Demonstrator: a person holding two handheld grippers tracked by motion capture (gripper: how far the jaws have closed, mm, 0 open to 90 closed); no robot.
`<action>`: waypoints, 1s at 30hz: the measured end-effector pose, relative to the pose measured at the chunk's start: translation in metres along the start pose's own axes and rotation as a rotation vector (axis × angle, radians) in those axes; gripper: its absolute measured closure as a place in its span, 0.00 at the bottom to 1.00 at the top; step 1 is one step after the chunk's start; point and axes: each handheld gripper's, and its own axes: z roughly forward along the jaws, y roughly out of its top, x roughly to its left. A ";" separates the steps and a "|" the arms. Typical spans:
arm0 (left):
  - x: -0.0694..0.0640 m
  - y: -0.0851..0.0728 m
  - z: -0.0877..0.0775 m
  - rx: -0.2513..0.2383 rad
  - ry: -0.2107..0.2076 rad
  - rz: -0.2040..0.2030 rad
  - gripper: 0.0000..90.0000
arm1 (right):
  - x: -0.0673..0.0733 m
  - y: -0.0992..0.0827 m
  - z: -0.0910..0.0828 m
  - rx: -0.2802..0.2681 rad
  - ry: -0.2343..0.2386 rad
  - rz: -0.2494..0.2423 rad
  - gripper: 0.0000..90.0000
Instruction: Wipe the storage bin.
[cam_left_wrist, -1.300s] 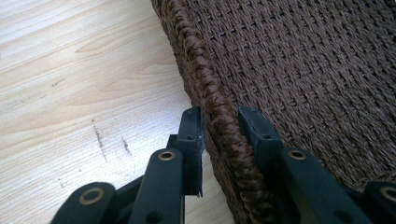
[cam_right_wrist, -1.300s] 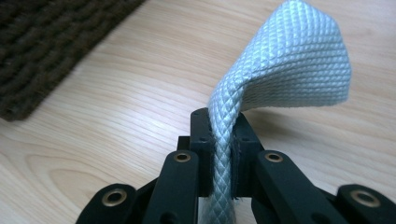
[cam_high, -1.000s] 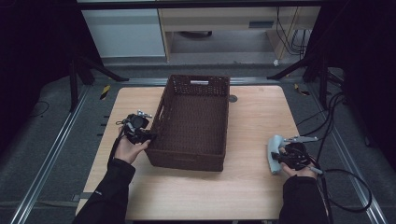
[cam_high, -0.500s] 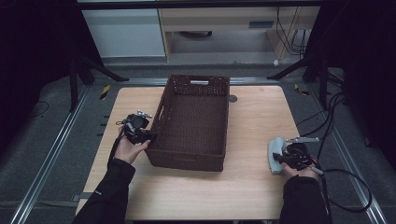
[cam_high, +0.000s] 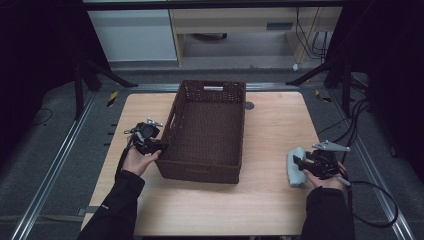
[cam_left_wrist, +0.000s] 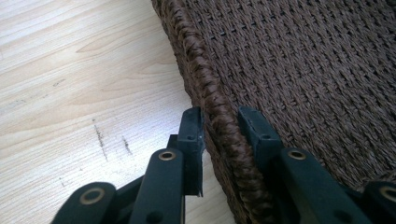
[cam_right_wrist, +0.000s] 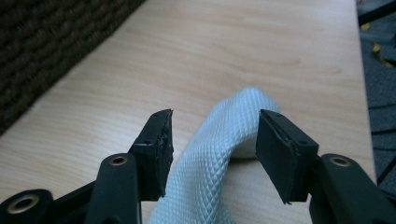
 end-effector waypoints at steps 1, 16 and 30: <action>-0.001 0.000 0.000 0.002 0.001 0.000 0.80 | 0.001 0.002 -0.003 -0.017 0.002 0.000 0.51; -0.015 -0.007 -0.011 0.044 -0.001 0.000 0.82 | 0.039 0.042 -0.015 -0.017 0.157 -0.022 0.67; -0.027 -0.019 -0.021 0.042 -0.042 -0.008 0.82 | 0.097 0.079 -0.007 -0.027 0.259 -0.115 0.70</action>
